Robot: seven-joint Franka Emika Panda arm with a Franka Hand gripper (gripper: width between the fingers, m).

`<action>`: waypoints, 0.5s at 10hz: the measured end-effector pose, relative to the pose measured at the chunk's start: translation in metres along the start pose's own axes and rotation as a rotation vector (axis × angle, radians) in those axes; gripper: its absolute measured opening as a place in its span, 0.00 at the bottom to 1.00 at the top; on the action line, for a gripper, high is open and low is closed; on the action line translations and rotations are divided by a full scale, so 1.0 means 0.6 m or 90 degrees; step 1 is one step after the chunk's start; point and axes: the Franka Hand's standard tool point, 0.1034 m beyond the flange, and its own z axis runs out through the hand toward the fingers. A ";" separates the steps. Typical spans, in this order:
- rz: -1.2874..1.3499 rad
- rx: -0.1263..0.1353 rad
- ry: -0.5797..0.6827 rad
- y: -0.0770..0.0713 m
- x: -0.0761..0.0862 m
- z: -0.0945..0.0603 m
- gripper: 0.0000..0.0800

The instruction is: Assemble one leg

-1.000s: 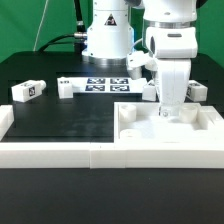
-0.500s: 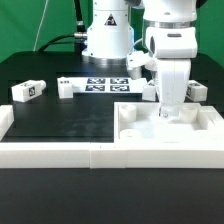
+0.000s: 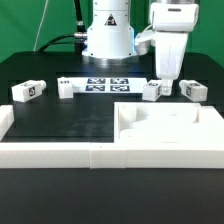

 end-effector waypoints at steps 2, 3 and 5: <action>0.029 0.002 -0.002 -0.006 0.009 0.000 0.81; 0.031 0.002 -0.002 -0.005 0.007 0.000 0.81; 0.115 0.004 -0.001 -0.007 0.009 0.000 0.81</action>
Offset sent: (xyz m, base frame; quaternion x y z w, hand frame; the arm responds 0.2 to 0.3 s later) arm 0.0000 0.0000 0.0000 0.0000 0.0000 0.0000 1.0000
